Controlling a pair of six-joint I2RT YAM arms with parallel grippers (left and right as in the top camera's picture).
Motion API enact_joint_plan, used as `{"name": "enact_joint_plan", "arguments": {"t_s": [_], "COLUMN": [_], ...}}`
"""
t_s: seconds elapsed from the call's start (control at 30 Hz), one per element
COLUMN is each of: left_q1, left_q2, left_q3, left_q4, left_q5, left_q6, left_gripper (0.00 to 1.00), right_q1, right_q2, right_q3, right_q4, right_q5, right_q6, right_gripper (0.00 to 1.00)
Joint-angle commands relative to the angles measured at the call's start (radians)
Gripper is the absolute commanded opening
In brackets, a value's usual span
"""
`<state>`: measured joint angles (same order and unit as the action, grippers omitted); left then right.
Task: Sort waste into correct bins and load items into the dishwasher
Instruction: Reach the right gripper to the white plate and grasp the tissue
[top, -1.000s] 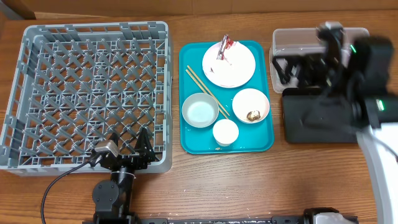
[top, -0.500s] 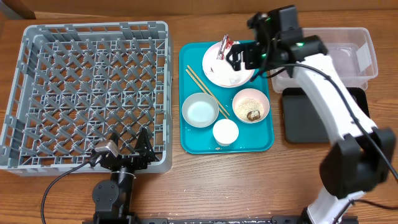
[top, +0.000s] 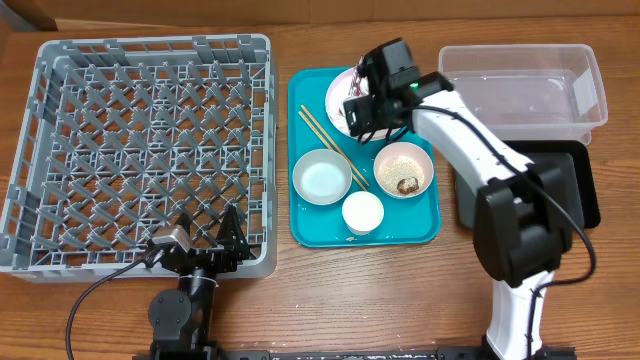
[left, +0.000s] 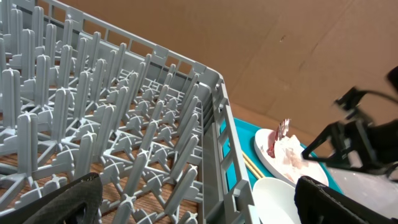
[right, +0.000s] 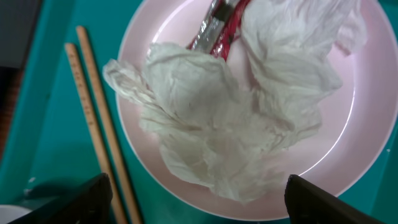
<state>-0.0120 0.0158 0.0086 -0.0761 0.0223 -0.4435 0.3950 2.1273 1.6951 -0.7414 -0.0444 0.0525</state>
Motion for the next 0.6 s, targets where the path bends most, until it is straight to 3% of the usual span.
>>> {"name": "enact_joint_plan", "arguments": {"t_s": [0.0,0.47,0.57], "left_q1": [0.006,0.006,0.006], "left_q2": [-0.003,-0.003,-0.003], "left_q3": [-0.003,-0.003,-0.003], "left_q4": [-0.002,-0.002,-0.002], "left_q5": [-0.004,-0.004,-0.004], "left_q6": [-0.006,-0.006,-0.006], "left_gripper": [1.0,1.0,1.0], "right_q1": [-0.003,-0.003,-0.003], "right_q2": [0.018,0.116,0.117], "right_q3": [0.025,0.024,0.024], "right_q4": [0.015,0.087,0.092], "right_q5": [0.066,0.115,0.114], "right_q6": [0.014,0.038,0.037], "right_gripper": [0.88,0.81,0.73]}}
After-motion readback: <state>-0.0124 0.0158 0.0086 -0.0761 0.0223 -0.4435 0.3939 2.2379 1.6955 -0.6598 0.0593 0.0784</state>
